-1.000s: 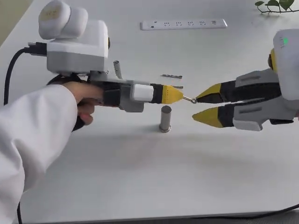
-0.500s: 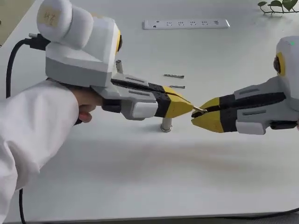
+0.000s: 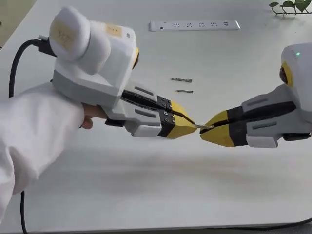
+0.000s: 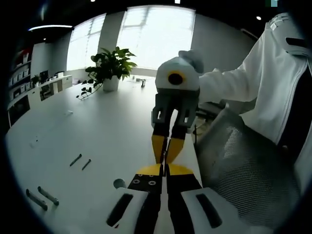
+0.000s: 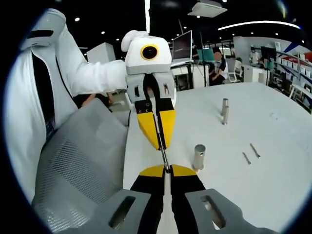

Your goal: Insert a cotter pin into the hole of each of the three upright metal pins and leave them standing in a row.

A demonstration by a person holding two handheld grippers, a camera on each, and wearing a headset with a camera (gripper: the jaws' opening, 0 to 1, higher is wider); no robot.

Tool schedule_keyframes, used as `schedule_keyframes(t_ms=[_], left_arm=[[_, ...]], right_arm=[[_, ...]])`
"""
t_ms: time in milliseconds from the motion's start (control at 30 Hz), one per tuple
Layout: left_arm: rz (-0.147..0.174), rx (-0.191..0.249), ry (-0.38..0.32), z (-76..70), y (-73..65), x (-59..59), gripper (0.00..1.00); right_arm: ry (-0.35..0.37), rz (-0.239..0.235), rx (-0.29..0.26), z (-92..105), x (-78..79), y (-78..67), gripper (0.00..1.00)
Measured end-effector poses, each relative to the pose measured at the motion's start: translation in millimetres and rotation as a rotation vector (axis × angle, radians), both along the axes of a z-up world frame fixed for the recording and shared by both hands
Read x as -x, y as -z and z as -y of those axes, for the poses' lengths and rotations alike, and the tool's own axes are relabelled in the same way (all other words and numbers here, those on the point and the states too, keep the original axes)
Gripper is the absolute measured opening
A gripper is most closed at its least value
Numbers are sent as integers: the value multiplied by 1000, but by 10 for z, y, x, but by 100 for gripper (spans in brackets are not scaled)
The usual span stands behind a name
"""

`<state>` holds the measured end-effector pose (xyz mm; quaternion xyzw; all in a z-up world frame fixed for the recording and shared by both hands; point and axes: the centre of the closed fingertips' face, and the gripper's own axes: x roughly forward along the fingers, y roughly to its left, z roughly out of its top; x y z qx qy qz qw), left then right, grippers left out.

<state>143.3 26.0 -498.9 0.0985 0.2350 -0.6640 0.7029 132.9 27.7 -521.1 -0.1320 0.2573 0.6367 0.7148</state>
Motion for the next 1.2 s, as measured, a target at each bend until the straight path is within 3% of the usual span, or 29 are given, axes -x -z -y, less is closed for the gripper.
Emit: schedule_keyframes(t_ms=[200, 267, 367, 467, 500, 533, 633, 733, 900, 1067, 1200], left_arm=[[15, -12, 9, 58, 52, 56, 1], [69, -16, 0, 47, 85, -1, 2], [172, -34, 23, 3, 127, -55, 3], [143, -43, -28, -43, 149, -108, 13], [189, -57, -64, -89, 156, -214, 21], [209, -82, -83, -130, 178, -267, 26], [206, -121, -118, -190, 251, -356, 33], [201, -143, -155, -226, 319, -457, 30], [213, -189, -154, -239, 449, -523, 29], [210, -190, -161, -215, 515, -583, 17], [198, -192, -154, -202, 546, -600, 16]], right_arm=[[-12, 8, 43, 20, 34, 46, 0], [-18, 46, 54, 25, 19, 50, 0], [0, 52, 73, 39, -2, 74, 0], [9, 87, 130, 113, -70, 135, 0], [25, 98, 156, 153, -122, 169, 0], [35, 96, 177, 182, -158, 196, 0], [51, 100, 208, 221, -231, 231, 0], [45, 107, 237, 241, -284, 261, 0], [30, 114, 320, 271, -361, 357, 0], [8, 128, 343, 258, -430, 404, 0], [-4, 141, 354, 232, -483, 430, 0]])
